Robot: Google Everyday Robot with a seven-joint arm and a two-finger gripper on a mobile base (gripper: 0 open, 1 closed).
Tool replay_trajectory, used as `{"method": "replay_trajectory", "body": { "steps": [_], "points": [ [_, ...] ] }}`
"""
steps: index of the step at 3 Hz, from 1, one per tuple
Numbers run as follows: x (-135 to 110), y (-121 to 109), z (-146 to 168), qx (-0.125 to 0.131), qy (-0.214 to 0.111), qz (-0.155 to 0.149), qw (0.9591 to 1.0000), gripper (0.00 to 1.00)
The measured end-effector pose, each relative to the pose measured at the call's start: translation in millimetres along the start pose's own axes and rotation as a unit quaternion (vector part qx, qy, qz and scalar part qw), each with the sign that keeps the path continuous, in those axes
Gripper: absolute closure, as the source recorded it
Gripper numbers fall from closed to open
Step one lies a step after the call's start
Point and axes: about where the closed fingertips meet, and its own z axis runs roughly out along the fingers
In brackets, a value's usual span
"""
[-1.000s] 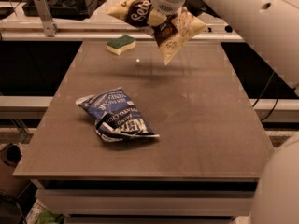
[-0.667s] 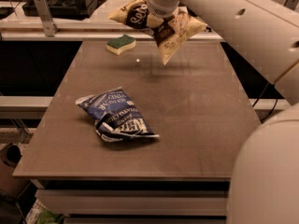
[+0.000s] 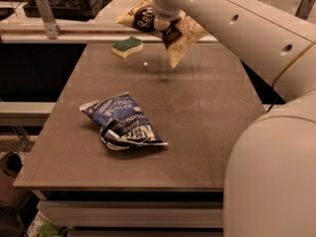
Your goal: Move brown chip bag near sponge
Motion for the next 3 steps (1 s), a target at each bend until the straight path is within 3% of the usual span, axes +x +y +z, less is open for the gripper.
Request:
{"method": "replay_trajectory", "body": {
  "steps": [3],
  "points": [
    [-0.3,3.9,4.5,-0.004,0.001,-0.002,1.0,0.13]
  ]
}}
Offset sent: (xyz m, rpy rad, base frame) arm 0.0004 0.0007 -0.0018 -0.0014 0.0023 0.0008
